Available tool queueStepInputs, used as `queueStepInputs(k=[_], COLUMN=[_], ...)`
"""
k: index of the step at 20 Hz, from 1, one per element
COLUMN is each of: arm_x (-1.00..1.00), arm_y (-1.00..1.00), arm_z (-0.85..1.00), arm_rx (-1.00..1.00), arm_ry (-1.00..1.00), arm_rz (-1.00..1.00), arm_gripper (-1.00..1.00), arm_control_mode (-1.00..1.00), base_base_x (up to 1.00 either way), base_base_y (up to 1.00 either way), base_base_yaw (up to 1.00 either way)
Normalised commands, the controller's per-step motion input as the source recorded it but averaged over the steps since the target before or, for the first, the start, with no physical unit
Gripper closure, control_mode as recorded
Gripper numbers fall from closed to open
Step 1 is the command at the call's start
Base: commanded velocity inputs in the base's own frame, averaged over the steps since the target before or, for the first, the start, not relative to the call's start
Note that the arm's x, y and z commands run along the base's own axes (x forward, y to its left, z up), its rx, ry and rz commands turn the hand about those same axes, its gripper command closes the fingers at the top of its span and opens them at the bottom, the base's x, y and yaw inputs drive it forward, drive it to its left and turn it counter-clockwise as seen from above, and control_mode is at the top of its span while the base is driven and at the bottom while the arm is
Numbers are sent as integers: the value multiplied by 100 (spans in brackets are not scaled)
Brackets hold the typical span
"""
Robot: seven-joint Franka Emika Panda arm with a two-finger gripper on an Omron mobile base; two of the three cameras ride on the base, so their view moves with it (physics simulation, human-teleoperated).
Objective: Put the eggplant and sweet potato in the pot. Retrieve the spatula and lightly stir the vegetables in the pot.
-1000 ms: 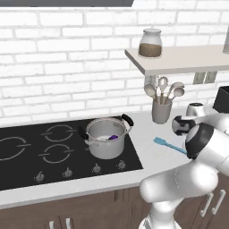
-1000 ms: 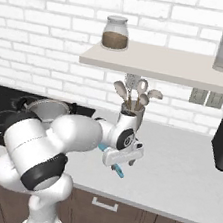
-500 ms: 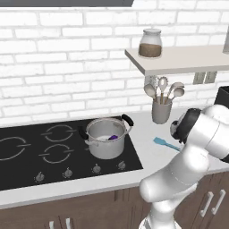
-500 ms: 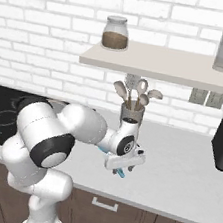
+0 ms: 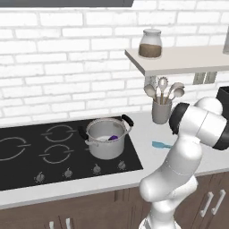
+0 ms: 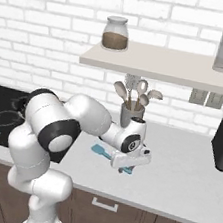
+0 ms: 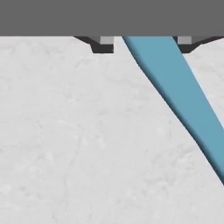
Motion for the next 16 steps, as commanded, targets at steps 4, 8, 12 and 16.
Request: queueStepInputs(k=[4, 8, 12, 16], arm_x=[-39, -56, -82, -81], arm_y=[22, 20, 14, 39], arm_z=[-43, 17, 98, 100], arm_rx=[-2, -7, -16, -29], arm_ry=[-3, -15, -17, 0], arm_rz=[0, 5, 16, 22], arm_gripper=[100, 100, 100, 100], arm_control_mode=[-100, -100, -100, -100], base_base_x=[0, 0, 0, 0], base_base_y=[0, 0, 0, 0], base_base_yaw=[0, 0, 0, 0])
